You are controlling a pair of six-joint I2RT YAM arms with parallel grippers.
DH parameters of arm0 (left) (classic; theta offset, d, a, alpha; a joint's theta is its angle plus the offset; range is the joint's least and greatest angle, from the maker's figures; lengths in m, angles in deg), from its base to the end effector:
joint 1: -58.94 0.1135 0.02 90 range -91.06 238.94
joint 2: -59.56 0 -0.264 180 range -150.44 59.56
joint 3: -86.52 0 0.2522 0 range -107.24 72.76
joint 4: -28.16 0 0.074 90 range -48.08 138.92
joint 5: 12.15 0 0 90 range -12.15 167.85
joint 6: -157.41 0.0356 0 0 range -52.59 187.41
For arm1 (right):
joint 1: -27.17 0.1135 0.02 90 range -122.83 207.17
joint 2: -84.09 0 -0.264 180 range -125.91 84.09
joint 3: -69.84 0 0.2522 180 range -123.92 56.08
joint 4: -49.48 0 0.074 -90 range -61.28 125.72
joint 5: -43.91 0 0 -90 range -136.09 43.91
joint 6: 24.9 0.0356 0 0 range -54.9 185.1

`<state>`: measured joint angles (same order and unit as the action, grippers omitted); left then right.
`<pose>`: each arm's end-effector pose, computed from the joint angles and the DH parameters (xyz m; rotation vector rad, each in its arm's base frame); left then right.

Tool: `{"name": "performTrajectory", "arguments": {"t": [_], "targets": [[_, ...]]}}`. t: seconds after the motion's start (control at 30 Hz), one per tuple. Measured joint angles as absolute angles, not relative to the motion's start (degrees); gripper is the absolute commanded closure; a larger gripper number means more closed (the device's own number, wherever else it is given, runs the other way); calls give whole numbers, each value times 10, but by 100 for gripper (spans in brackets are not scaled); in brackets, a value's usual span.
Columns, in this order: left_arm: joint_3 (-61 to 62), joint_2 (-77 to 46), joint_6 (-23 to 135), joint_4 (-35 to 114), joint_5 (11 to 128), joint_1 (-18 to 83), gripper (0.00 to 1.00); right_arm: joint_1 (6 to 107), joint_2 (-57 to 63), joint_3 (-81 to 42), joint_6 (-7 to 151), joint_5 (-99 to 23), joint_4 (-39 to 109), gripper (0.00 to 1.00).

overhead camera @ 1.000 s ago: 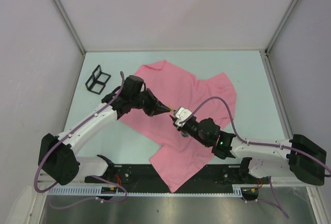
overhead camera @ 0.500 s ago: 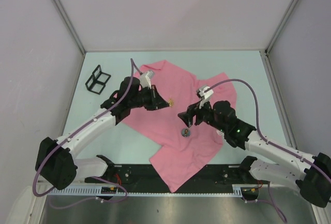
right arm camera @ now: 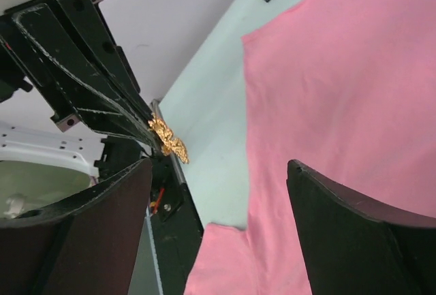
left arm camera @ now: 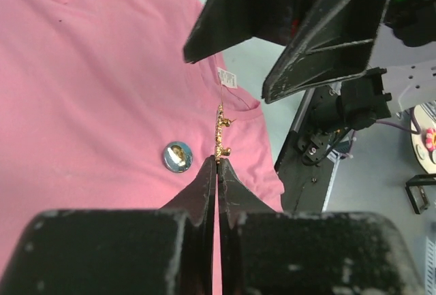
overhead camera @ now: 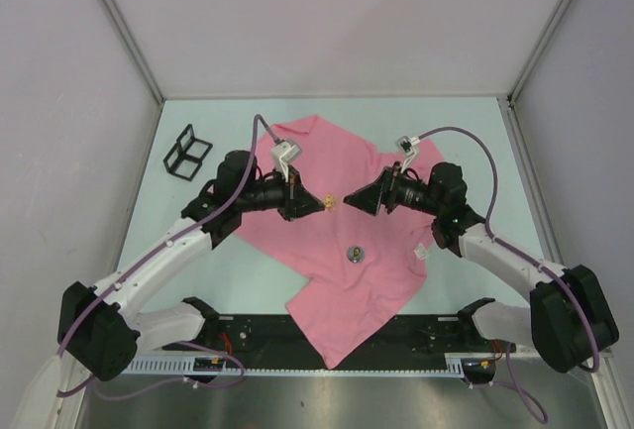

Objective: Remove the brooch from the garment

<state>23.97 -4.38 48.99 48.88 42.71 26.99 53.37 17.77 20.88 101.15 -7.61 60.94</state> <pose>0.2027 -0.1506 0.3057 0.6669 1.9592 -1.1598 0.2199 0.1329 0.2696 -0.4012 1.8025 1.3475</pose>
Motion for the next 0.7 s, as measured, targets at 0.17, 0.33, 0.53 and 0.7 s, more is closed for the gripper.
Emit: {"name": "performTrajectory", "arguments": {"t": [0.17, 0.33, 0.53, 0.7], "targets": [[260, -46, 472, 444, 404, 270, 100, 534, 114, 208, 1058, -40, 716, 21], [291, -49, 438, 405, 390, 270, 100, 556, 80, 208, 1083, -35, 792, 26], [295, -58, 418, 381, 385, 270, 100, 582, 66, 199, 1101, -32, 853, 33], [296, -58, 408, 379, 387, 270, 99, 593, 60, 192, 1106, -31, 871, 37]]}}
